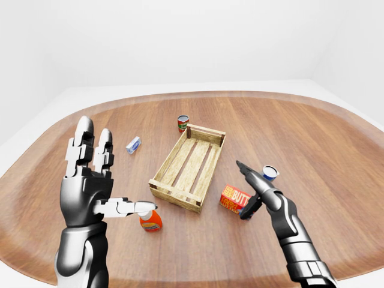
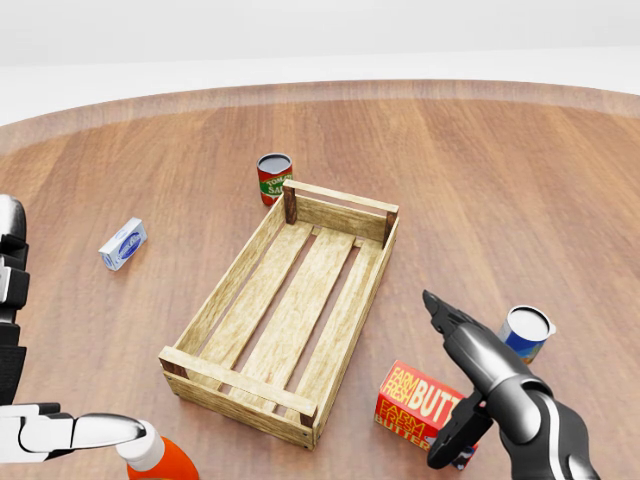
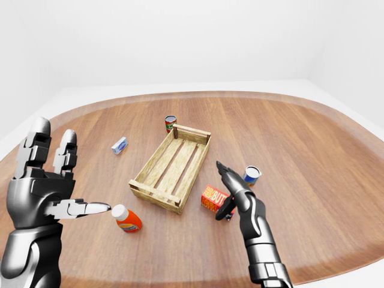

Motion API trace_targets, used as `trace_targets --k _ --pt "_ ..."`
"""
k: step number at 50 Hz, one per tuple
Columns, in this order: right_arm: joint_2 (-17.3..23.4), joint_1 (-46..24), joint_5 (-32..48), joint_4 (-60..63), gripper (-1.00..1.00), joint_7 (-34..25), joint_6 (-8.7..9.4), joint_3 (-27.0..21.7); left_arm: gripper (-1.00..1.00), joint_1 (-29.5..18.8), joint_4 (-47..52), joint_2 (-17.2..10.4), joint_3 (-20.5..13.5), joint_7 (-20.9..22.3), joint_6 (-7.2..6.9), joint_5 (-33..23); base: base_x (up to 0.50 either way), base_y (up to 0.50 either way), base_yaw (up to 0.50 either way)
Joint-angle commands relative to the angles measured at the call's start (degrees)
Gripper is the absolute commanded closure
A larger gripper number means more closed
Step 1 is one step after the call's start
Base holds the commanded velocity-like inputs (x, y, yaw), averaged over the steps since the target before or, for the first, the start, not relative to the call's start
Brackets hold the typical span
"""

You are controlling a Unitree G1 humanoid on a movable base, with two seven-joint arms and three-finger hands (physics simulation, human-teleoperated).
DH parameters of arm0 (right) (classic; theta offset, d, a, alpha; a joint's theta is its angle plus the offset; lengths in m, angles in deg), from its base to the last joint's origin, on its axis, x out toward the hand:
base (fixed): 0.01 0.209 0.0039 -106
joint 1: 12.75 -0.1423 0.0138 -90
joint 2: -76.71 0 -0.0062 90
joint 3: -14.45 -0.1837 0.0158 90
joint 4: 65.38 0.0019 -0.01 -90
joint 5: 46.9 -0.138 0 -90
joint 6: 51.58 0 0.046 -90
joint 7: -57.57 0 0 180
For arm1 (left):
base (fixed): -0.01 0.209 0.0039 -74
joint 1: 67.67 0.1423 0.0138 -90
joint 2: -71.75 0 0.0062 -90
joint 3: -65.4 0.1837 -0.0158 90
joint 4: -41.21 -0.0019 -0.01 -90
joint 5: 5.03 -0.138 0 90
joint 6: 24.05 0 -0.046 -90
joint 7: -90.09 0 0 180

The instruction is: Pick up the butter and put it in the tray.

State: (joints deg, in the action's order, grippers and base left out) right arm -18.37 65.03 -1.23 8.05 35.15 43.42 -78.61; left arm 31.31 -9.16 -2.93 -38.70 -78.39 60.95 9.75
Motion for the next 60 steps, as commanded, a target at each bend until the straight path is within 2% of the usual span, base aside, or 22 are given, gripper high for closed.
trace_targets --k 1,9,10,18,30,46,47,50,51,52,54,55,60 --pt "0.38 -2.57 -1.35 -6.27 -1.0 1.41 0.0 0.47 -1.0 -0.28 -0.54 -0.1 -0.01 -0.07 0.0 -0.03 0.0 0.0 0.0" --pt "0.76 -3.84 -2.06 -8.74 -1.0 1.67 0.0 0.75 -1.0 -0.17 -0.43 -0.06 0.16 -0.14 0.0 -0.09 0.0 0.0 0.0" --pt "0.81 -6.02 -3.25 -14.16 -1.0 2.06 0.0 0.61 -1.0 -0.23 -1.05 0.01 0.51 -0.11 0.0 -0.46 0.0 0.0 0.0" --pt "2.13 -9.56 -6.91 -24.24 -1.0 5.89 0.0 0.63 -1.0 -0.13 -0.58 -0.03 0.5 -0.18 0.0 -0.39 0.0 0.0 0.0" --pt "3.04 -8.57 -7.56 -24.44 -1.0 5.16 0.0 1.13 -1.0 0.07 -0.26 0.05 0.68 -0.17 0.0 -0.56 0.0 0.0 0.0" --pt "2.79 -9.54 -7.97 -31.59 -1.0 6.75 0.0 1.75 -1.0 -0.21 -0.68 -0.08 0.48 -0.23 0.0 -0.41 0.0 0.0 0.0" --pt "2.65 -9.31 -8.19 -30.82 -0.76 6.55 0.0 1.75 -1.0 -0.28 -0.63 -0.12 0.43 -0.28 0.0 -0.36 0.0 0.0 0.0" --pt "2.57 -9.29 -8.41 -32.11 -0.73 6.76 0.0 1.89 -1.0 -0.28 -0.55 -0.13 0.34 -0.28 0.0 -0.26 0.0 0.0 0.0" --pt "2.5 -9.32 -8.46 -32.66 -0.37 6.97 0.0 1.97 -1.0 -0.34 -0.64 -0.15 0.25 -0.27 0.0 -0.18 0.0 0.0 0.0" --pt "2.54 -9.38 -8.52 -32.91 0.19 7.05 0.0 1.96 -1.0 -0.34 -0.65 -0.14 0.25 -0.28 0.0 -0.19 0.0 0.0 0.0" --pt "2.57 -9.37 -8.7 -32.94 0.84 6.98 0.0 1.96 -1.0 -0.5 -0.49 -0.2 0.16 -0.41 0.0 -0.06 0.0 0.0 0.0" --pt "2.56 -9.18 -8.63 -32.8 1.0 6.76 0.0 2.13 -1.0 -0.42 -0.71 -0.16 0.18 -0.34 0.0 -0.09 0.0 0.0 0.0" --pt "2.37 -8.71 -8.53 -32.57 1.0 6.61 0.0 2.39 -1.0 -0.33 -0.99 -0.1 0.31 -0.34 0.0 -0.22 0.0 0.0 0.0"
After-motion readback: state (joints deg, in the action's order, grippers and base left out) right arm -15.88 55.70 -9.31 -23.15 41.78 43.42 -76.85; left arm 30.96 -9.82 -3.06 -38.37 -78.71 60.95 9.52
